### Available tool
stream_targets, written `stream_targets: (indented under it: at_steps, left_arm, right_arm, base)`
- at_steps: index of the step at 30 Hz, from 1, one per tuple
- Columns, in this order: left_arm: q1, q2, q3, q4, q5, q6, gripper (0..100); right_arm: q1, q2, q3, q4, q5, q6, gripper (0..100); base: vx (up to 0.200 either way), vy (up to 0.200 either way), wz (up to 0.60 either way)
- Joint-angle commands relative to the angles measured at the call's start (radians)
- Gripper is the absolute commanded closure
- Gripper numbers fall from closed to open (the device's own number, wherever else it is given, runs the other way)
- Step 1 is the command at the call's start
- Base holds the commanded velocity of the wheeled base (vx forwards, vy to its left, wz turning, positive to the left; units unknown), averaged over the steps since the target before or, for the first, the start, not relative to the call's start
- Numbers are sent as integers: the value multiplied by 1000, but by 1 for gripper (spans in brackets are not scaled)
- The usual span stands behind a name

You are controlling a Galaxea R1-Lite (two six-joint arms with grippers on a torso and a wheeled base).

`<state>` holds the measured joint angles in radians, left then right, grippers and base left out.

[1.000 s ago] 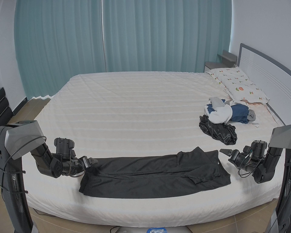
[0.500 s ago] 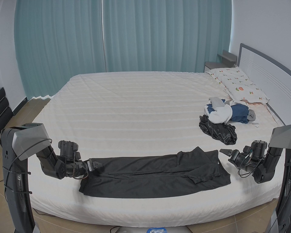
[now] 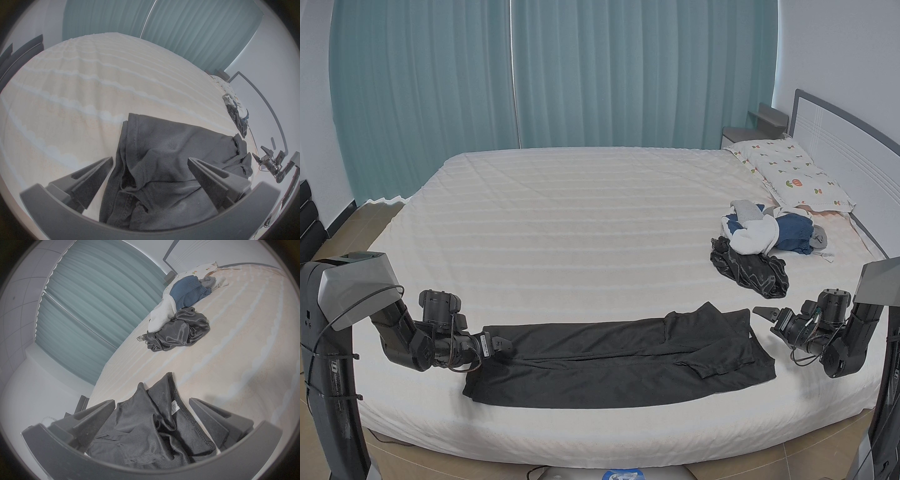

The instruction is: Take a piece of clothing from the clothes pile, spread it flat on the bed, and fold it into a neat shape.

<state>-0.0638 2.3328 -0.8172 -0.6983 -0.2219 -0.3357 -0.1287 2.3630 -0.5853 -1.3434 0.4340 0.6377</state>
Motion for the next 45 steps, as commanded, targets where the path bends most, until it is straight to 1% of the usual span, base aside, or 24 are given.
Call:
stream_targets:
  at_steps: [1, 9, 16, 19, 22, 23, 25, 35, 36, 45]
  left_arm:
    - [1, -78, 38, -6, -1, 0, 0]
    - [-1, -75, 21, -4, -10, 1, 0]
    - [12, -10, -16, -1, -8, 18, 0]
    - [25, 19, -20, -4, -31, 64, 0]
    - [25, 17, -22, 2, -54, 64, 0]
    - [25, 14, -19, 2, -82, 64, 0]
    - [25, 14, -17, 5, -100, 67, 0]
    - [13, 20, -11, -3, -103, 75, 0]
    - [7, 20, -10, -4, -103, 75, 100]
    - [2, 25, -7, -4, -102, 75, 100]
  right_arm:
    - [0, -1, -1, 0, 0, 0, 0]
    - [0, 2, -1, 0, 0, 0, 0]
    - [8, 4, -1, 0, 0, -1, 0]
    - [9, 4, -2, 0, 0, -1, 0]
    - [9, 5, -2, 0, 0, -1, 0]
    - [8, 5, -2, 0, 0, 0, 0]
    - [8, 4, -2, -2, 0, -1, 0]
    - [9, 2, -1, -2, 0, -1, 0]
    - [9, 2, -1, -2, 0, -1, 0]
    - [8, 1, -1, -2, 0, 0, 0]
  base:
    - [0, 0, 0]
    - [0, 0, 0]
    - [0, 0, 0]
    - [0, 0, 0]
    - [0, 0, 0]
    - [0, 0, 0]
    - [0, 0, 0]
    - [0, 0, 0]
    - [0, 0, 0]
    - [0, 0, 0]
